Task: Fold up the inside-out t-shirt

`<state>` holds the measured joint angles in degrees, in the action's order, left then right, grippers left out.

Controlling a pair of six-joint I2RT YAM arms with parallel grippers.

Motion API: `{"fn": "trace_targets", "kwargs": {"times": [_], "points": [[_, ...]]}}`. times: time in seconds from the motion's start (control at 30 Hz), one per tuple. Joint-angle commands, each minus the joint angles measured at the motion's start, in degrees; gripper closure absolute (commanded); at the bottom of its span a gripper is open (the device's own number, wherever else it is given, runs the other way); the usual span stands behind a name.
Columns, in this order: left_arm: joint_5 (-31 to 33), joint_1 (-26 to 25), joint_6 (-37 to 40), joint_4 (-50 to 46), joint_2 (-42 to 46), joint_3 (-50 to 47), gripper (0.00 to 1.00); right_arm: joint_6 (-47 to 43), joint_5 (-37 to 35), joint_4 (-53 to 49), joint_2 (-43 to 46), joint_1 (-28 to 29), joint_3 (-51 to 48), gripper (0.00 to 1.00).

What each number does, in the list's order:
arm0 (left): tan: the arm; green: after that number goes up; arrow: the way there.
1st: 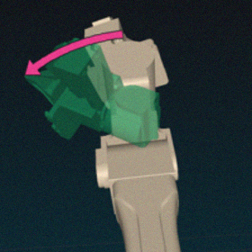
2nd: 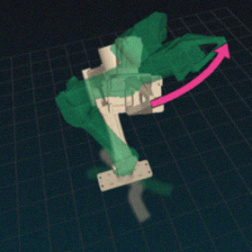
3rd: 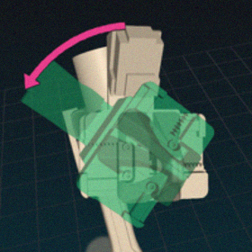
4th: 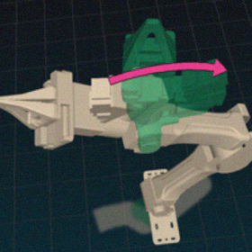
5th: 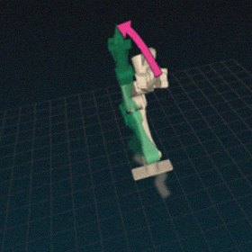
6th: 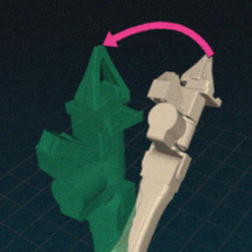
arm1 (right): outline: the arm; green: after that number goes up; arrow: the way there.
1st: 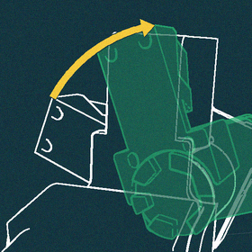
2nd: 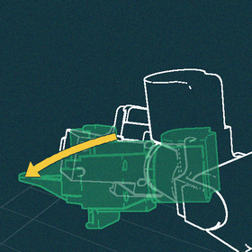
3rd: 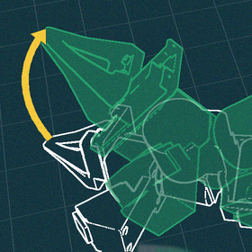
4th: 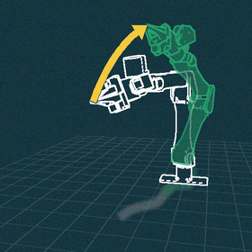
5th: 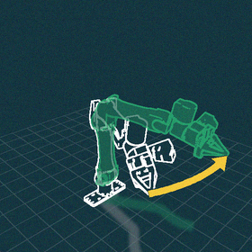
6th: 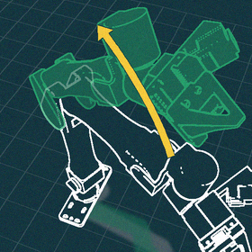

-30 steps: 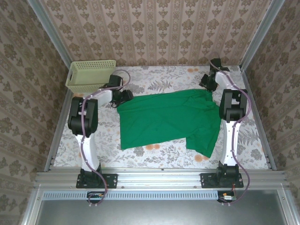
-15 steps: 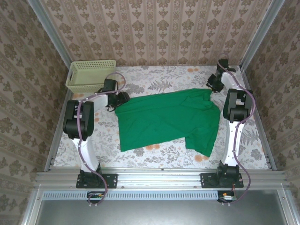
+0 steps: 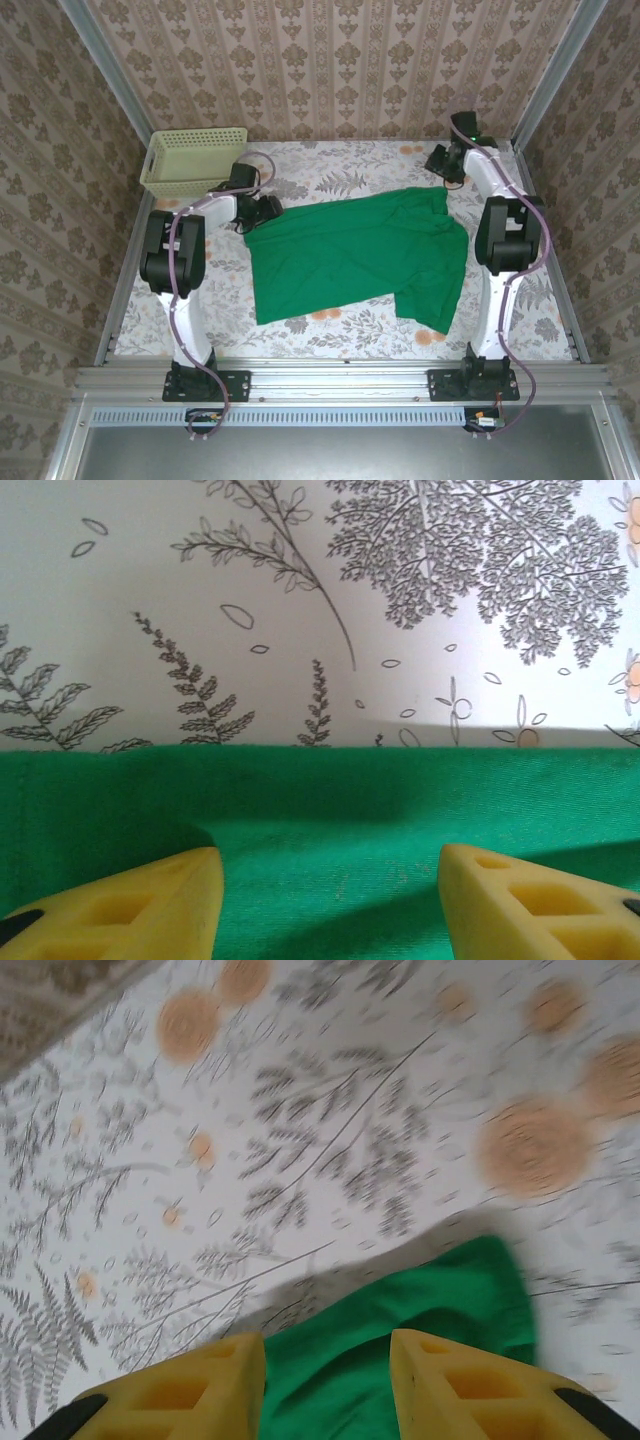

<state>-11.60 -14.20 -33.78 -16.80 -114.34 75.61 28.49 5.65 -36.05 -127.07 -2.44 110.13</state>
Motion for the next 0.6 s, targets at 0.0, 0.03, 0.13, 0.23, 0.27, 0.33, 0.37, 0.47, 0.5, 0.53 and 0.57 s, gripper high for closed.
{"fn": "trace_targets", "kwargs": {"times": [0.0,0.03,0.13,0.23,0.27,0.33,0.37,0.47,0.5,0.53,0.57], "points": [[1.0,0.5,0.9,-1.6,-0.6,0.4,0.40,1.8,1.7,-2.8,-5.4,0.3,1.5,0.60],[1.0,0.6,0.8,-1.5,-0.5,0.0,0.40,2.6,1.3,-3.3,-6.4,0.3,1.9,0.60],[1.1,1.3,0.2,-0.6,-0.5,-1.2,0.40,4.5,0.5,-5.2,-9.3,-0.5,3.4,0.60],[1.6,2.4,-0.6,-0.3,-0.5,-2.6,0.40,7.3,-2.2,-7.7,-11.2,-2.3,4.1,0.62],[1.6,2.9,-0.9,-0.1,-0.5,-3.0,0.40,8.2,-3.2,-7.7,-11.1,-3.2,3.4,0.62],[1.1,3.6,-1.3,0.8,-0.7,-3.5,0.39,9.2,-3.5,-6.2,-10.5,-4.6,1.6,0.62],[0.8,3.8,-1.4,1.0,-0.9,-3.3,0.39,9.3,-2.9,-5.4,-10.5,-5.2,1.2,0.62],[-0.8,3.4,-1.3,1.2,-2.5,-0.7,0.39,8.9,-1.4,-5.4,-11.6,-6.1,3.1,0.62],[-1.3,3.1,-1.3,1.3,-3.1,0.4,0.39,8.7,-1.1,-5.9,-12.3,-6.2,4.4,0.62],[-2.0,2.7,-1.4,1.7,-3.8,1.7,0.39,8.5,-0.9,-6.5,-13.1,-6.2,6.0,0.62],[-2.1,2.2,-1.4,1.7,-4.6,3.2,0.39,8.6,-0.9,-7.1,-13.8,-6.3,7.5,0.62]]}}
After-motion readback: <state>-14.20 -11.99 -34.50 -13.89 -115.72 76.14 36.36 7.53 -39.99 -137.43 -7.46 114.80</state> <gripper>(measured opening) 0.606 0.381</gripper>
